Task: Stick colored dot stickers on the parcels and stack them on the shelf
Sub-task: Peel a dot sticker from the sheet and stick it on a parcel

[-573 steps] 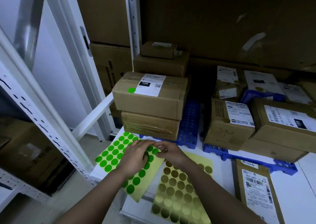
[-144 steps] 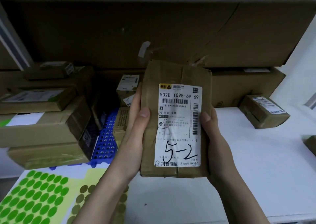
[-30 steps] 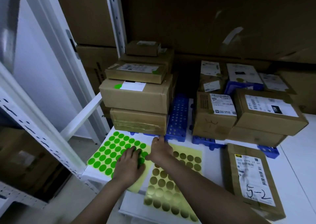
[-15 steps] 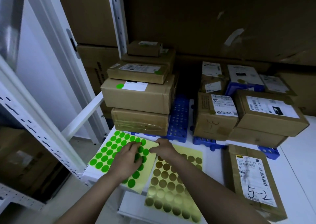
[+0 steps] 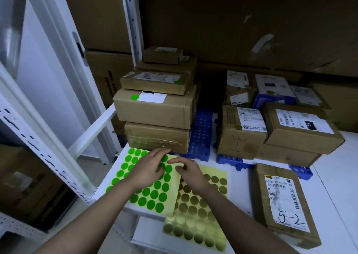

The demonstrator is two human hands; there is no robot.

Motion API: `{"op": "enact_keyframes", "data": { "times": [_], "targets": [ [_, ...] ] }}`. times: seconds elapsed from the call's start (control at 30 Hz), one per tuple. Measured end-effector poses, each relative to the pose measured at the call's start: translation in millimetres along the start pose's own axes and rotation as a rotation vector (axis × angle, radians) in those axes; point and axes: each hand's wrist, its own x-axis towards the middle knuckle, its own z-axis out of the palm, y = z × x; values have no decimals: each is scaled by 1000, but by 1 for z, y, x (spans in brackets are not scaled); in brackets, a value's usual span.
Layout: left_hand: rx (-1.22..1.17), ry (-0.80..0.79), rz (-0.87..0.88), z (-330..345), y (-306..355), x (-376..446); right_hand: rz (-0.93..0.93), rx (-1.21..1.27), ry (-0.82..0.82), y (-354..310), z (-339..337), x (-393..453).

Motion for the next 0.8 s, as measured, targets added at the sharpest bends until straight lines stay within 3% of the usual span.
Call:
{"op": "enact_keyframes", "data": {
  "times": [0.5, 0.7, 0.8],
  "targets": [
    [-388, -159, -80, -22, -8, 38, -31, 116, -19, -5, -13, -2],
    [-313, -100, -123, -13, -12, 40, -8, 121, 23, 0, -11, 2],
    [-211, -58, -143, -2, -13, 40, 19, 14, 144, 12, -6, 2]
  ]
}}
